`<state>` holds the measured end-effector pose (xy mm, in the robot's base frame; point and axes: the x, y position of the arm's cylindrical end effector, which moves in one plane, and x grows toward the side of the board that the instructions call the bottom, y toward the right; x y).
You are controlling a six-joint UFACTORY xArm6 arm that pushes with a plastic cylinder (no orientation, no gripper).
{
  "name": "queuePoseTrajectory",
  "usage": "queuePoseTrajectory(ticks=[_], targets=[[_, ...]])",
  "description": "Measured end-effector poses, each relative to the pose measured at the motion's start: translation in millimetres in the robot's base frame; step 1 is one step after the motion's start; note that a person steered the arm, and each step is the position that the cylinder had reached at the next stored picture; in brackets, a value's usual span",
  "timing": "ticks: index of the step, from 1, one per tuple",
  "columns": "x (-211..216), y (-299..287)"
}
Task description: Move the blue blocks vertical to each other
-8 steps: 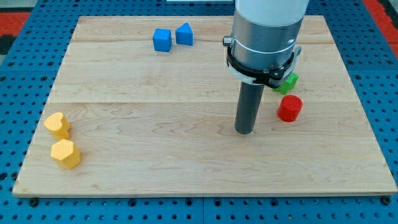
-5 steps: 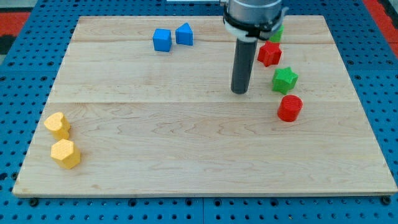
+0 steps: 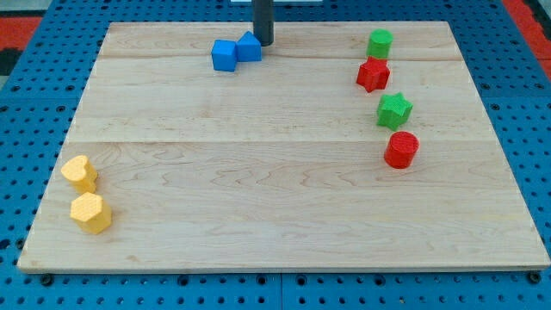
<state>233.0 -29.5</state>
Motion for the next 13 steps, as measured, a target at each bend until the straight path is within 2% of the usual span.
queuePoseTrajectory(ticks=[3, 5, 7, 8, 9, 11, 12, 13], targets=[[-3, -68], [52, -55], [58, -53], [58, -15], [58, -11], [6, 29], [11, -14], [16, -9]])
